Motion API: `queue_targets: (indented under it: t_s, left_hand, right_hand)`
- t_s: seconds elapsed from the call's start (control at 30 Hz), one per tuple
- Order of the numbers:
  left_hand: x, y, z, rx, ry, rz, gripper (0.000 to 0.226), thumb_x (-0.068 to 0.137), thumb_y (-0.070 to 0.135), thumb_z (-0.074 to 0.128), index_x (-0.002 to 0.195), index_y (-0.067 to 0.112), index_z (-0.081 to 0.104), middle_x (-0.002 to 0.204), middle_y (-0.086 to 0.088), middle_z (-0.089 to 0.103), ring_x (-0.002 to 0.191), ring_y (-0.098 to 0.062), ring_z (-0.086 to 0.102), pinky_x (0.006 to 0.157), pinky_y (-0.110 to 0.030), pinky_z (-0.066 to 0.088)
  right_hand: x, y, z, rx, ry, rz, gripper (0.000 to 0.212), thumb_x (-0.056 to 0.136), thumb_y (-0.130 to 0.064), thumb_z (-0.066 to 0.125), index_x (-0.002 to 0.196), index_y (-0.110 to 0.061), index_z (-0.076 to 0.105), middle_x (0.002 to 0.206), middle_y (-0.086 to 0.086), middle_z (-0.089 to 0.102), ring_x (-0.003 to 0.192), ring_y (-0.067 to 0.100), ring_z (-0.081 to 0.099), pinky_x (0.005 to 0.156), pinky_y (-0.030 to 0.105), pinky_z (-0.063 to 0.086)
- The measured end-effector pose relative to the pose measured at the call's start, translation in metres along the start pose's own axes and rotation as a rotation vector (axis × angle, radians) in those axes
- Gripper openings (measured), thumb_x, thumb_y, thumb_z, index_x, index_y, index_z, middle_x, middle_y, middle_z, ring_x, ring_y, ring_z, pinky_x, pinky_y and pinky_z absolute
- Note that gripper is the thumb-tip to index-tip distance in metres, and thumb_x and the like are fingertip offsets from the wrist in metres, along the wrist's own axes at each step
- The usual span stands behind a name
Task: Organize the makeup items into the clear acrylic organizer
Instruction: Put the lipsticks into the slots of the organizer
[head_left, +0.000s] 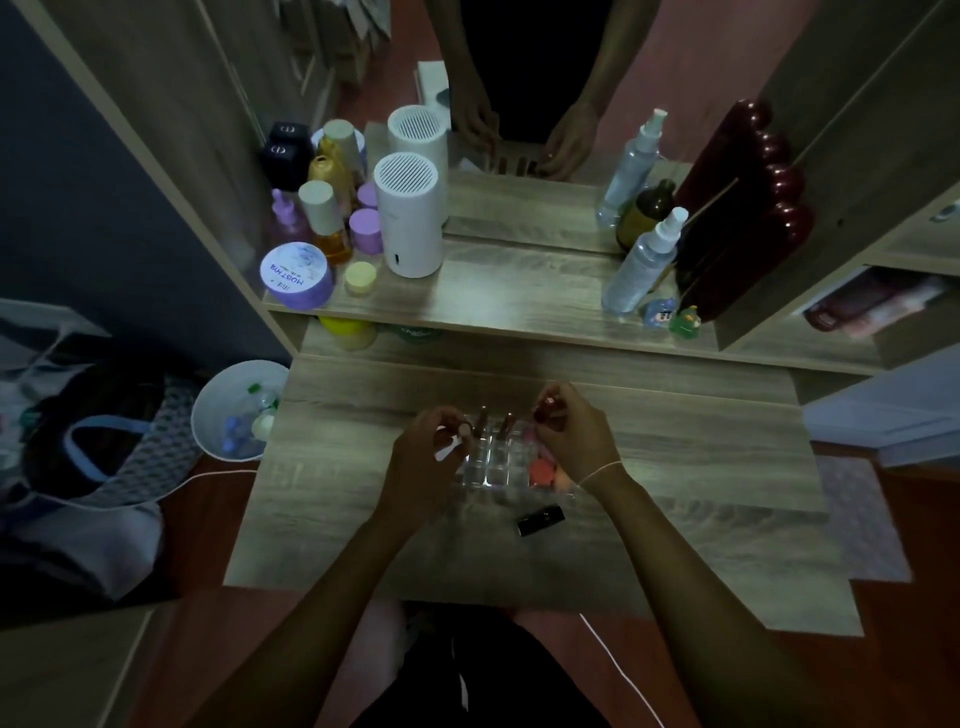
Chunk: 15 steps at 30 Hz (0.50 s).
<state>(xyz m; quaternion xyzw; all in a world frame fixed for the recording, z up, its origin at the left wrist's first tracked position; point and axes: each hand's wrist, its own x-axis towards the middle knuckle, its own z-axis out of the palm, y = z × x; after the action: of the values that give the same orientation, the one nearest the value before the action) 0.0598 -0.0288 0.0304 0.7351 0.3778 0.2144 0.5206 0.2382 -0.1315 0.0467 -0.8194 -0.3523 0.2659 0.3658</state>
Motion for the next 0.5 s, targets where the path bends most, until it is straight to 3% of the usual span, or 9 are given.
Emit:
queue_targets:
  t_s: [0.17, 0.3, 0.4, 0.5]
  left_hand:
    - [0.002, -0.004, 0.007, 0.088, -0.040, 0.030, 0.018, 0.085, 0.012, 0.065, 0.089, 0.029, 0.060, 0.090, 0.008, 0.063, 0.081, -0.002, 0.062, 0.070, -0.014, 0.050]
    - [0.003, -0.011, 0.013, 0.142, -0.084, 0.023, 0.008, 0.085, 0.022, 0.062, 0.088, 0.029, 0.060, 0.102, -0.003, 0.057, 0.082, -0.009, 0.062, 0.074, -0.025, 0.055]
    - [0.004, -0.016, 0.016, 0.164, -0.095, 0.053, 0.004, 0.081, 0.041, 0.055, 0.084, 0.042, 0.053, 0.101, -0.001, 0.054, 0.083, -0.012, 0.061, 0.073, -0.028, 0.055]
    - [0.005, -0.019, 0.020, 0.206, -0.091, 0.048, 0.016, 0.077, 0.055, 0.045, 0.085, 0.044, 0.054, 0.098, 0.003, 0.052, 0.083, -0.010, 0.058, 0.074, -0.029, 0.054]
  right_hand:
    - [0.003, 0.003, 0.009, -0.051, -0.029, -0.049, 0.029, 0.076, 0.001, 0.069, 0.090, -0.022, 0.056, 0.091, 0.003, 0.068, 0.085, 0.014, 0.065, 0.079, 0.027, 0.055]
    - [0.004, 0.008, 0.016, -0.176, -0.064, -0.082, 0.027, 0.077, -0.004, 0.071, 0.095, -0.019, 0.057, 0.096, 0.003, 0.067, 0.087, 0.015, 0.063, 0.080, 0.032, 0.055]
    - [0.006, 0.009, 0.020, -0.246, -0.057, -0.088, 0.027, 0.076, -0.004, 0.070, 0.093, -0.020, 0.056, 0.095, 0.003, 0.065, 0.085, 0.018, 0.061, 0.079, 0.038, 0.055]
    - [0.008, 0.011, 0.022, -0.310, -0.059, -0.080, 0.025, 0.075, -0.006, 0.070, 0.091, -0.018, 0.057, 0.096, 0.005, 0.063, 0.090, 0.023, 0.059, 0.083, 0.045, 0.051]
